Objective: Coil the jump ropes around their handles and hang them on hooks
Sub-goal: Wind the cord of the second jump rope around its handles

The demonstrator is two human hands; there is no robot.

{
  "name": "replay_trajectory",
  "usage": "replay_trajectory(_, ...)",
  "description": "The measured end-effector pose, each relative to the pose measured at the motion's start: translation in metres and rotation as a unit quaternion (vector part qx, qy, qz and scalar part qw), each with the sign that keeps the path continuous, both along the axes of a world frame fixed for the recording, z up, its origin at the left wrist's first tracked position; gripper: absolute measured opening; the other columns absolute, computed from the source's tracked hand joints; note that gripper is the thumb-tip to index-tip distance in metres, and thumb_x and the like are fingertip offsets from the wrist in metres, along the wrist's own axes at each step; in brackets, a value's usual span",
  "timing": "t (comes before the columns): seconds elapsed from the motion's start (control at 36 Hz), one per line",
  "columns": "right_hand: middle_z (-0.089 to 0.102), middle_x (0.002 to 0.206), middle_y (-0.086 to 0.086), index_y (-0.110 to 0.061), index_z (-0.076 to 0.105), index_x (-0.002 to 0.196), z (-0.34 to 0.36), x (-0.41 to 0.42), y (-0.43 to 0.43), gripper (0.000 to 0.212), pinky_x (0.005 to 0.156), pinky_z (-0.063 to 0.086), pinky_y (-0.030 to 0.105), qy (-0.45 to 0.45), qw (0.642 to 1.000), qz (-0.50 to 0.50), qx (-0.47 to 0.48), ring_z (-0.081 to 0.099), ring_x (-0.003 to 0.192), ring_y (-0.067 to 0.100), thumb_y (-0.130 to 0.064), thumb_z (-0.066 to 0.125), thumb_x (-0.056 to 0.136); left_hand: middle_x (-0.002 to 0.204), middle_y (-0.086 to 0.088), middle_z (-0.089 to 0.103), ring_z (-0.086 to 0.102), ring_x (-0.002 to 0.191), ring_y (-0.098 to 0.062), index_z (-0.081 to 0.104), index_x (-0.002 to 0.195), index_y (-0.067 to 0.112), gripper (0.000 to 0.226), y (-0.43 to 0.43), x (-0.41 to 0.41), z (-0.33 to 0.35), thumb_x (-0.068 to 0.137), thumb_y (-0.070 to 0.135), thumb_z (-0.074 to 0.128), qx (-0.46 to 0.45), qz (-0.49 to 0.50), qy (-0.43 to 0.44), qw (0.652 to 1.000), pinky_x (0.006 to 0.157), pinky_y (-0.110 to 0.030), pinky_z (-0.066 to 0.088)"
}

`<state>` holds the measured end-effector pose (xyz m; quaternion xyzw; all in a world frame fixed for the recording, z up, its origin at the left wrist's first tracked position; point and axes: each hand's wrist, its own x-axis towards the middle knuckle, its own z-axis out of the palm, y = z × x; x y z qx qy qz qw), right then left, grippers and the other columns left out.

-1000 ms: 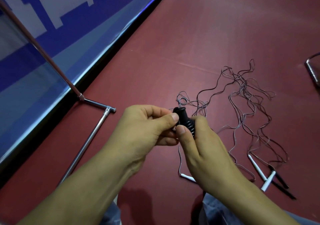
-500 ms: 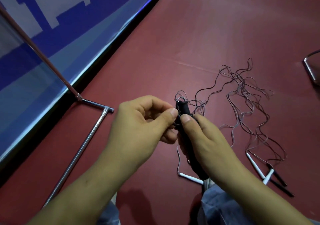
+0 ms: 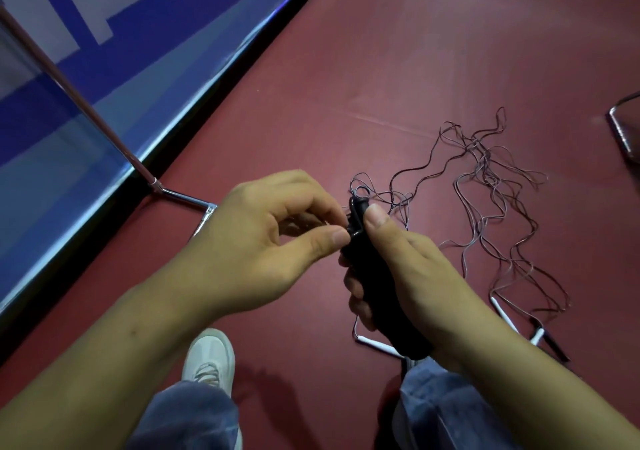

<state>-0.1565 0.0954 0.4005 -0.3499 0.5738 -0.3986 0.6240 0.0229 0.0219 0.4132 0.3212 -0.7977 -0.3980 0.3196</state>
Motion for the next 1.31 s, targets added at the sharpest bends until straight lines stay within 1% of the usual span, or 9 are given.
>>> replay_trajectory(0.14, 0.053, 0.067, 0.016, -0.004, 0.065, 0.091, 0.0, 0.003, 0.002, 0.074, 0.052, 0.041, 0.033, -0.038, 0.998, 0.013, 0.041, 0.049, 0.052, 0.026, -0.077, 0.052, 0.086, 0.08, 0.006, 0.061, 0.061, 0.074, -0.016, 0.066, 0.082, 0.016, 0.018, -0.003, -0.003, -0.005, 0.094, 0.028, 0.061, -0.077, 0.015, -0.058, 0.995, 0.066, -0.035, 0.048)
replay_trajectory(0.42, 0.052, 0.067, 0.013, -0.005, 0.063, 0.093, 0.003, 0.009, 0.001, 0.077, 0.054, 0.041, 0.033, -0.075, 0.993, 0.025, 0.082, 0.048, 0.052, 0.025, -0.081, 0.055, 0.083, 0.065, 0.011, 0.061, 0.059, 0.061, -0.007, 0.071, 0.078, 0.011, 0.025, -0.005, -0.008, -0.009, 0.096, 0.028, 0.064, -0.116, 0.083, -0.03, 0.989, 0.059, -0.014, 0.041)
replay_trajectory(0.58, 0.051, 0.067, 0.014, -0.004, 0.061, 0.093, 0.001, 0.012, 0.004, 0.073, 0.053, 0.041, 0.034, -0.073, 0.993, 0.022, 0.091, 0.048, 0.054, 0.026, -0.075, 0.049, 0.086, 0.062, 0.003, 0.061, 0.058, 0.058, -0.012, 0.071, 0.075, 0.009, 0.034, -0.007, -0.012, -0.014, 0.098, 0.033, 0.062, -0.115, 0.089, -0.029, 0.989, 0.057, -0.026, 0.044)
replay_trajectory(0.72, 0.052, 0.068, 0.015, -0.004, 0.062, 0.092, 0.001, 0.007, 0.003, 0.075, 0.055, 0.041, 0.035, -0.069, 0.993, 0.006, 0.093, 0.049, 0.054, 0.026, -0.077, 0.047, 0.087, 0.081, 0.003, 0.07, 0.07, 0.077, -0.02, 0.077, 0.09, 0.016, 0.014, -0.004, -0.002, -0.008, 0.089, 0.028, 0.07, -0.013, 0.015, -0.016, 1.0, 0.069, -0.036, 0.054)
replay_trajectory(0.81, 0.052, 0.069, 0.014, -0.004, 0.062, 0.093, 0.001, 0.006, 0.003, 0.075, 0.054, 0.042, 0.033, -0.073, 0.993, 0.008, 0.094, 0.049, 0.054, 0.025, -0.077, 0.047, 0.086, 0.088, 0.001, 0.071, 0.071, 0.083, -0.022, 0.079, 0.096, 0.014, 0.014, -0.004, 0.001, -0.007, 0.085, 0.02, 0.073, 0.003, -0.012, -0.007, 1.0, 0.073, -0.039, 0.057)
replay_trajectory(1.0, 0.052, 0.068, 0.014, -0.005, 0.062, 0.093, 0.0, 0.007, 0.004, 0.075, 0.054, 0.042, 0.034, -0.039, 0.996, 0.018, 0.073, 0.049, 0.056, 0.026, -0.078, 0.045, 0.086, 0.073, -0.001, 0.071, 0.07, 0.068, -0.021, 0.072, 0.08, 0.013, 0.007, 0.0, -0.004, -0.005, 0.085, 0.015, 0.077, 0.024, 0.041, -0.012, 0.999, 0.063, -0.041, 0.055)
replay_trajectory(1.14, 0.054, 0.068, 0.014, -0.007, 0.064, 0.092, 0.0, 0.007, 0.003, 0.073, 0.055, 0.041, 0.034, -0.019, 0.997, 0.018, 0.072, 0.049, 0.056, 0.026, -0.077, 0.046, 0.087, 0.069, -0.007, 0.073, 0.072, 0.068, -0.027, 0.072, 0.079, 0.01, 0.008, -0.001, -0.008, 0.001, 0.084, 0.01, 0.079, 0.139, 0.085, -0.015, 0.987, 0.068, -0.043, 0.06)
replay_trajectory(1.22, 0.053, 0.067, 0.013, -0.008, 0.063, 0.091, 0.0, 0.009, 0.003, 0.067, 0.053, 0.038, 0.032, -0.014, 0.997, 0.011, 0.073, 0.047, 0.054, 0.025, -0.073, 0.047, 0.089, 0.077, -0.019, 0.071, 0.068, 0.067, -0.028, 0.068, 0.083, 0.002, 0.007, -0.001, -0.011, 0.003, 0.084, -0.001, 0.075, 0.275, 0.085, 0.035, 0.957, 0.07, -0.037, 0.06)
replay_trajectory(1.31, 0.052, 0.065, 0.012, -0.01, 0.062, 0.089, -0.001, 0.011, 0.002, 0.063, 0.052, 0.036, 0.031, -0.011, 0.997, 0.003, 0.076, 0.046, 0.051, 0.023, -0.071, 0.049, 0.089, 0.081, -0.016, 0.059, 0.06, 0.069, -0.03, 0.065, 0.09, 0.004, 0.021, 0.001, -0.015, -0.001, 0.083, -0.015, 0.068, 0.353, 0.089, 0.103, 0.926, 0.068, -0.035, 0.06)
